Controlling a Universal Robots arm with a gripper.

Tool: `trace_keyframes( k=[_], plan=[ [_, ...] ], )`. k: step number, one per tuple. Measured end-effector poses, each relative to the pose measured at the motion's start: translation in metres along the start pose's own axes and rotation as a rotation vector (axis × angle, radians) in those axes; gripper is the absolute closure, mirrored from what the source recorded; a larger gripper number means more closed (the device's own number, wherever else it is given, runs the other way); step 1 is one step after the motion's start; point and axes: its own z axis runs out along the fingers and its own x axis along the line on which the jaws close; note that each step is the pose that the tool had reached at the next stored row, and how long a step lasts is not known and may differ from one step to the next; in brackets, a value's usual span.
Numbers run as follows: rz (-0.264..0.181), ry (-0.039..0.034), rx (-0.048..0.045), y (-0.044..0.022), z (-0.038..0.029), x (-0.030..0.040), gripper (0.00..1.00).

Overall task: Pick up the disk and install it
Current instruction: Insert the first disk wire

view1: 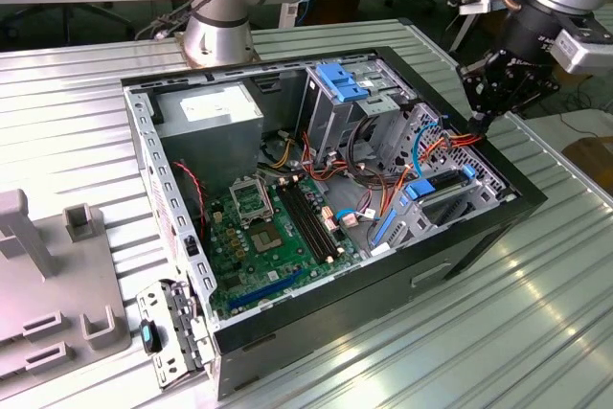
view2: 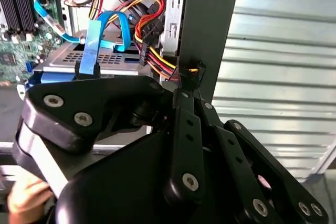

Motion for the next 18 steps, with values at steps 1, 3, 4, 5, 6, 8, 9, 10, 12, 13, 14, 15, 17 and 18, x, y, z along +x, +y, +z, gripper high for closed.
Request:
trace_keyframes(
  k=[1,3,4,5,6,8,9,10,12,13,14,15,17,18],
  plan=[
    [-0.018,-0.0001,0.0013,0.0000,0.0002,0.0001,0.82],
    [-0.052,0.0006,0.0042,-0.0002,0.0007,0.0004,0.82],
    [-0.068,0.0035,0.0063,-0.0003,0.0008,0.0005,0.82],
    [-0.081,0.0062,0.0083,-0.0003,0.0011,0.0007,0.82],
    [-0.089,0.0088,0.0095,-0.0005,0.0014,0.0010,0.81],
    [-0.104,0.0139,0.0121,-0.0008,0.0021,0.0018,0.75],
    [-0.111,0.0156,0.0131,-0.0009,0.0024,0.0022,0.75],
    [-0.125,0.0177,0.0149,-0.0011,0.0026,0.0024,0.75],
    [-0.163,0.0179,0.0183,-0.0014,0.0031,0.0032,0.75],
    [-0.178,0.0177,0.0197,-0.0016,0.0034,0.0036,0.75],
    [-0.187,0.0176,0.0205,-0.0018,0.0038,0.0040,0.75],
    [-0.188,0.0179,0.0205,-0.0019,0.0042,0.0045,0.75],
    [-0.188,0.0186,0.0205,-0.0016,0.0047,0.0050,0.75],
    [-0.188,0.0185,0.0205,-0.0016,0.0047,0.0051,0.75]
  ],
)
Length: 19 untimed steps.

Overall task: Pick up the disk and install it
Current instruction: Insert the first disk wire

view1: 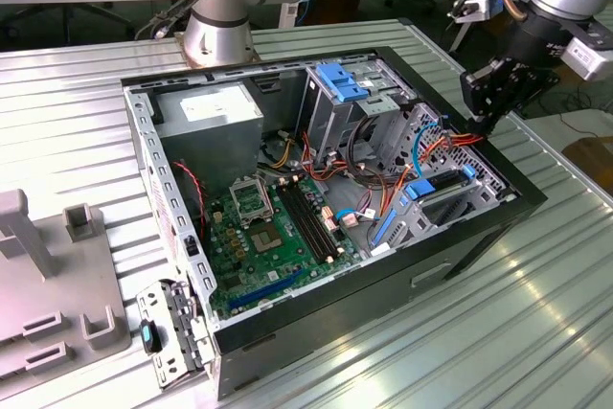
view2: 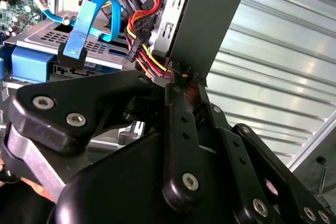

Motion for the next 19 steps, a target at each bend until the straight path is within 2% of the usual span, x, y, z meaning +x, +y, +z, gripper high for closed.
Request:
trace_keyframes(
  k=[4,8,13,19],
  plan=[
    [0.000,0.0000,0.0002,0.0000,-0.0032,0.0003,0.75],
    [0.002,0.0000,0.0001,0.0005,-0.0032,0.0031,0.75],
    [0.032,0.0003,-0.0023,0.0049,0.0009,0.0046,0.75],
    [0.033,0.0004,-0.0024,0.0048,0.0033,0.0057,0.76]
  ],
)
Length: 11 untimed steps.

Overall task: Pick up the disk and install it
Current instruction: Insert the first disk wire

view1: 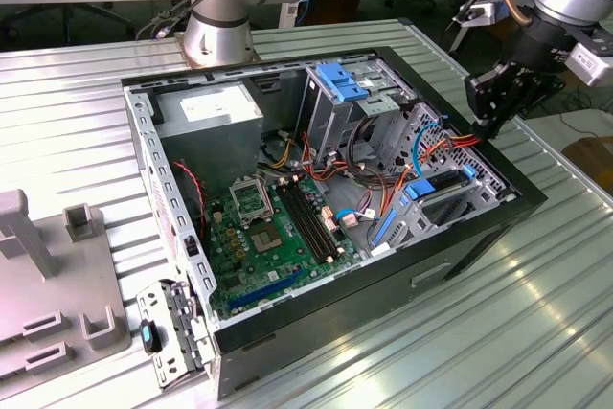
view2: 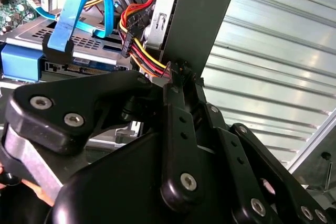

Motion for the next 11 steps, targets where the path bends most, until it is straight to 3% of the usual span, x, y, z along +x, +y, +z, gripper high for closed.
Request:
trace_keyframes(
  k=[1,4,8,11],
  plan=[
    [0.000,-0.0001,0.0001,0.0000,0.0001,0.0000,0.84],
    [0.000,-0.0005,0.0003,0.0001,-0.0006,0.0001,0.84],
    [0.001,-0.0031,-0.0006,-0.0002,-0.0121,0.0011,0.84],
    [0.055,-0.0032,-0.0058,-0.0002,-0.0124,0.0011,0.84]
  ],
)
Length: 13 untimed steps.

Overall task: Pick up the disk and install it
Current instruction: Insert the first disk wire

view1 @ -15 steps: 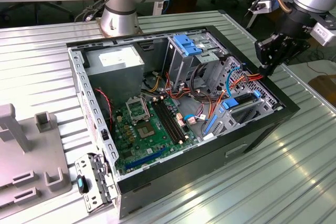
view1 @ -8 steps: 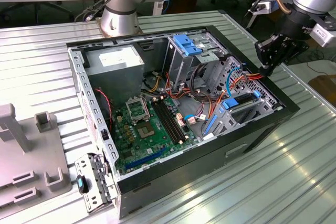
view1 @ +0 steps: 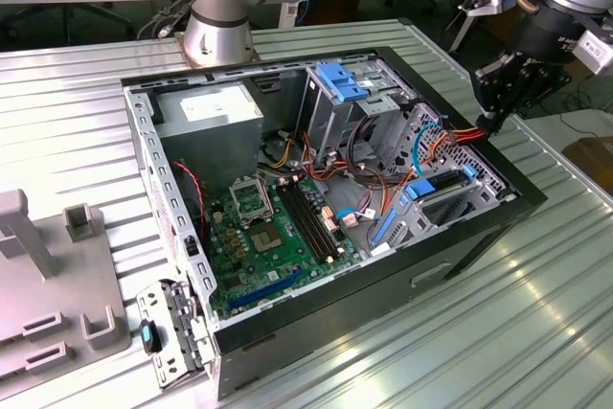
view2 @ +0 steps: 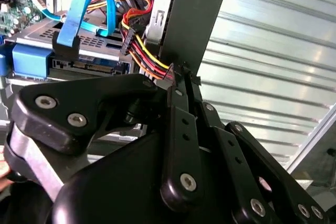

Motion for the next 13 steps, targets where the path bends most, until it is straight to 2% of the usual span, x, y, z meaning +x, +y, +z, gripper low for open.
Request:
trace_keyframes(
  k=[1,4,9,11,13],
  plan=[
    [0.016,0.0002,-0.0014,0.0000,0.0000,0.0000,0.84],
    [0.106,0.0012,-0.0092,0.0000,0.0002,0.0000,0.84],
    [0.206,0.0025,-0.0182,0.0000,0.0004,0.0000,0.84],
    [0.282,0.0034,-0.0247,0.0000,0.0004,0.0000,0.84],
    [0.315,0.0039,-0.0276,0.0000,0.0004,0.0000,0.84]
  ],
)
